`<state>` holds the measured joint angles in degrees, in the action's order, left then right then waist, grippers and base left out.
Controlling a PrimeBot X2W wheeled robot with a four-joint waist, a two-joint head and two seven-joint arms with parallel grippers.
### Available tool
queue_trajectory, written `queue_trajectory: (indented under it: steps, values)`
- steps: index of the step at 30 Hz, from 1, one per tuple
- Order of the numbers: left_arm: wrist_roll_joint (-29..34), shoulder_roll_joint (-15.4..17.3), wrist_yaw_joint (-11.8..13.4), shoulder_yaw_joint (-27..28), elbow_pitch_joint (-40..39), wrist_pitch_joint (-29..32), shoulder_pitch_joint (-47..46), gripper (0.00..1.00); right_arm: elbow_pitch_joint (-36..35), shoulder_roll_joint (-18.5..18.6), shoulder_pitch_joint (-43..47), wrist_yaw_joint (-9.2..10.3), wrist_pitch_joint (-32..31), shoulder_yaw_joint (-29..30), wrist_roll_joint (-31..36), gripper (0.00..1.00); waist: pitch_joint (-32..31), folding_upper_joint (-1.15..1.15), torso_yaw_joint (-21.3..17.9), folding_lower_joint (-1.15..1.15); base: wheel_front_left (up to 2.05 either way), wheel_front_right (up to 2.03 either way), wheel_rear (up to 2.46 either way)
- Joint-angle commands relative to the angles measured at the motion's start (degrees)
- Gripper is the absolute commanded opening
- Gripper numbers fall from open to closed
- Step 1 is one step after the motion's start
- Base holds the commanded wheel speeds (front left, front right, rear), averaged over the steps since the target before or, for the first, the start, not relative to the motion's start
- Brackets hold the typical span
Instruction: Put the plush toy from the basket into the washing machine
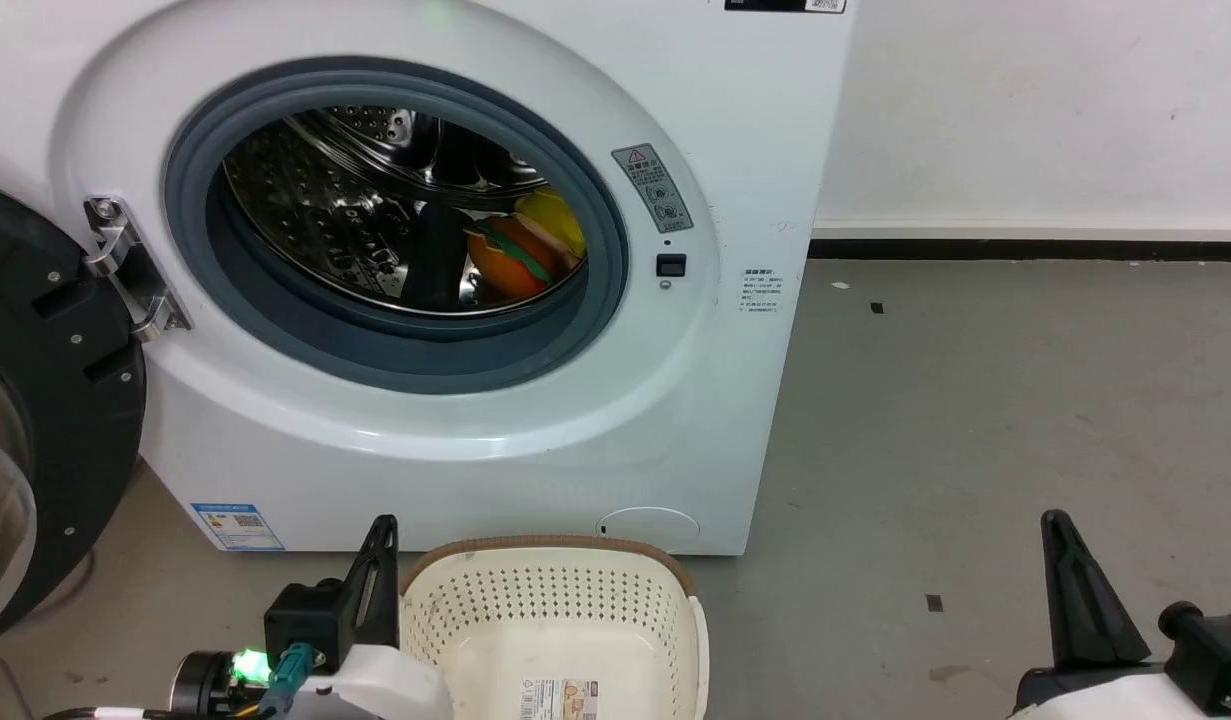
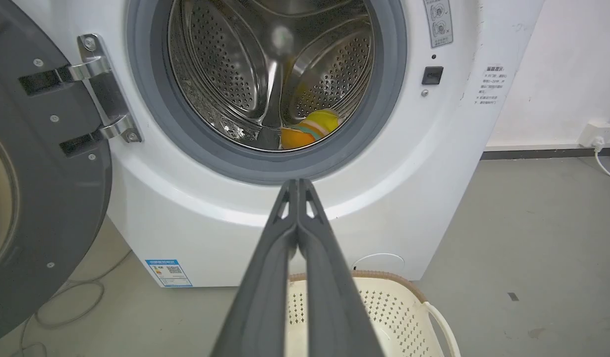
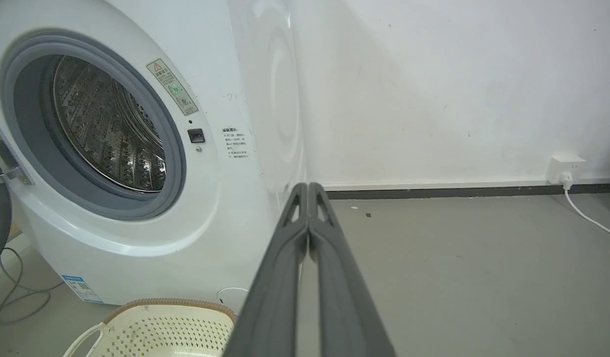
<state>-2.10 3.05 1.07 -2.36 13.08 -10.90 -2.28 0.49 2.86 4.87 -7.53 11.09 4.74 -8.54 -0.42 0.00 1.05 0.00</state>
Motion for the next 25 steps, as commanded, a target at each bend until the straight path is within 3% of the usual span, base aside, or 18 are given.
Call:
queue_trajectory:
  steps: [1, 25]
  values:
    - [0.53, -0.03, -0.07, 0.26, -0.74, 0.4, 0.63, 0.0, -0.13, 0.0, -0.95, 0.01, -0.48, -0.29, 0.52, 0.0, 0.01, 0.0, -0.02, 0.0, 0.0, 0.0, 0.0]
    - [0.93, -0.07, -0.33, 0.79, -3.89, 3.08, 1.05, 0.0, -0.22, 0.01, -1.95, 0.02, -3.19, -1.43, 2.57, 0.0, 0.11, 0.0, -0.28, 0.0, 0.0, 0.0, 0.0]
